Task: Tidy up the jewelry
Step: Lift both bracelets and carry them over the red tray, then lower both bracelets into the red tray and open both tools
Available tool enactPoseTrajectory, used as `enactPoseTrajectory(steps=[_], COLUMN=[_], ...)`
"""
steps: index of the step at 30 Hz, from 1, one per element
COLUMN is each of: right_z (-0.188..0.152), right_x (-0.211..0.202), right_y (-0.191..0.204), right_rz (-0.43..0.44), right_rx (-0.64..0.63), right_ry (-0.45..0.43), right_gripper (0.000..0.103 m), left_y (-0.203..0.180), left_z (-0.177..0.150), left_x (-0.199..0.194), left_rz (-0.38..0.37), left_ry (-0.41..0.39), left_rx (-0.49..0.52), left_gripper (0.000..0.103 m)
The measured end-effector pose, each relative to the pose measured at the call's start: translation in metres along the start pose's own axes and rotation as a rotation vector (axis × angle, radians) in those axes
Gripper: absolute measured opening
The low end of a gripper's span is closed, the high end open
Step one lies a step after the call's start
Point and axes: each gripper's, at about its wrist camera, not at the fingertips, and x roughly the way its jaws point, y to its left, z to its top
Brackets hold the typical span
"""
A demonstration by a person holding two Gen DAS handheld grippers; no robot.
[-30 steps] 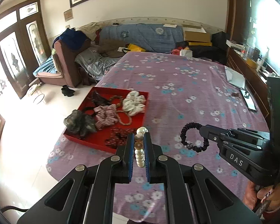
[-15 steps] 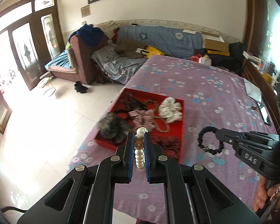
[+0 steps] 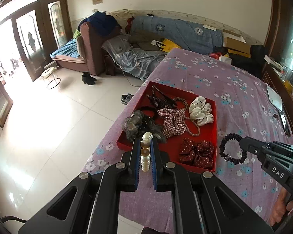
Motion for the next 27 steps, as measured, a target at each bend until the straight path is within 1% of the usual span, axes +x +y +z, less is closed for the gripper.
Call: enactPoseTrajectory(steps=[5, 10, 13, 16, 18, 24, 27], right_z=[0.003, 0.012, 0.019, 0.024, 0.026, 0.033, 0.034], right_x=[0.003, 0.0, -0.002, -0.002, -0.002, 0.001, 0.007], right_y=[0.0, 0.006, 0.009, 0.011, 0.012, 0.02, 0.023], right_rz=[-0.003, 0.005, 0.006, 0.018, 0.024, 0.016, 0.009], right_rx=[0.015, 0.006, -0.004, 0.003, 0.007, -0.012, -0.015], right_ry=[-0.007, -0.037, -0.054, -0.061, -0.064, -0.072, -0.064], right_gripper=[0.008, 0.008, 0.008, 0.008, 0.008, 0.008, 0.008], left_y=[0.009, 0.031, 0.042, 0.044, 0.041, 0.025, 0.016], left_z=[0.003, 0.006, 0.008, 0.011, 0.012, 0.022, 0.026], left_x=[0.009, 0.019, 0.028, 0.031, 0.03, 0.028, 0.035], left_rz=[-0.01, 0.009, 0.002, -0.012, -0.046, -0.2, -0.239], left_ry=[0.013, 0.03, 0.057, 0.056, 0.053, 0.039, 0.046], left_rx=[0.008, -0.017, -0.046, -0.047, -0.047, -0.031, -0.012], left_gripper=[0.009, 0.009, 0.009, 0.009, 0.009, 0.009, 0.009])
